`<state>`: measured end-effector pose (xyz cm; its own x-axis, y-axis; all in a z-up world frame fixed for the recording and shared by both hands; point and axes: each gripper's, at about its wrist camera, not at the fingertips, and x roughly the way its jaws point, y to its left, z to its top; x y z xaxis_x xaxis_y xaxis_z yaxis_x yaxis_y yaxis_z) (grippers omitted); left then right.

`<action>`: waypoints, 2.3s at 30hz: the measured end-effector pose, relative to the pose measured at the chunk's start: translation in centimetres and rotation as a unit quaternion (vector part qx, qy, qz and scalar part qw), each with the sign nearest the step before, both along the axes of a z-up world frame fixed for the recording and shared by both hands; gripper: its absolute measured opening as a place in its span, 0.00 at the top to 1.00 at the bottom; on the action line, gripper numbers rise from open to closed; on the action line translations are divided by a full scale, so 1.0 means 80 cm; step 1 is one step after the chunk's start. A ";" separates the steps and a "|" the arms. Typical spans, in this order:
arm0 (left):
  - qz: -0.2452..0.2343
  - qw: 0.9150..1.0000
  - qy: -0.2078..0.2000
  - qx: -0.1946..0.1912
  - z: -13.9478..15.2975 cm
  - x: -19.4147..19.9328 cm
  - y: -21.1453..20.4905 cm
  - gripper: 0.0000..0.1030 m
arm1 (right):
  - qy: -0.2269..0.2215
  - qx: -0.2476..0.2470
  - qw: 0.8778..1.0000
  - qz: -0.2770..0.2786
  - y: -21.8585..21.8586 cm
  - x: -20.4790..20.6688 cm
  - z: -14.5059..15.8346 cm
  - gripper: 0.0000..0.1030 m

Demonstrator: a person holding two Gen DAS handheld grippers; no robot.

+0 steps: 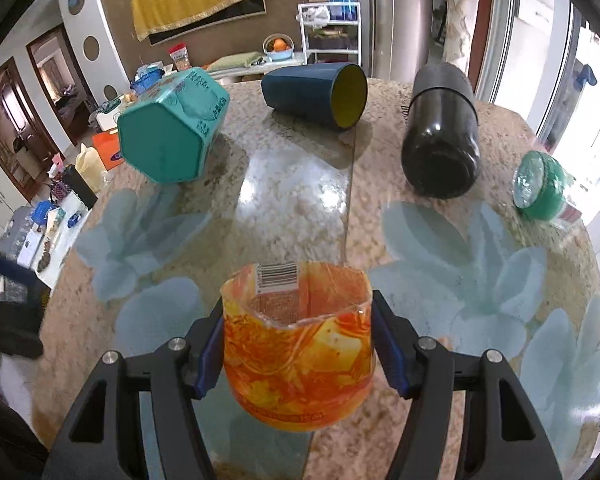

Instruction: Flip cup upright

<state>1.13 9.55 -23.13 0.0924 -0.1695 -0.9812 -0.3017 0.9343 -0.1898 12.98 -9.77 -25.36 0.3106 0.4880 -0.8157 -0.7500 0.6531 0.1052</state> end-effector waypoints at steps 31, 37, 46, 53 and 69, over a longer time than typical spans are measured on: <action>-0.004 0.995 -0.100 -0.024 0.090 0.029 -0.025 0.00 | 0.021 0.038 0.999 -0.017 -0.049 -0.004 0.117 0.00; -0.015 0.991 -0.129 -0.016 0.137 0.054 -0.037 0.00 | 0.049 0.022 0.998 -0.034 -0.059 0.003 0.173 0.00; 0.028 0.988 -0.151 -0.015 0.168 0.077 -0.060 0.00 | 0.051 0.005 0.998 -0.022 -0.075 0.023 0.205 0.00; 0.038 0.987 -0.157 0.012 0.186 0.077 -0.087 0.00 | 0.072 0.010 0.997 -0.011 -0.090 0.036 0.208 0.00; 0.038 0.982 -0.179 0.035 0.193 0.051 -0.130 0.00 | 0.080 0.008 0.996 -0.031 -0.112 0.018 0.206 0.00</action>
<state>5.23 -0.88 -7.70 0.4434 -0.0814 -0.8926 -0.2966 0.9264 -0.2318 14.39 -18.75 -8.86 0.2076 0.4849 -0.8496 -0.6814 0.6948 0.2300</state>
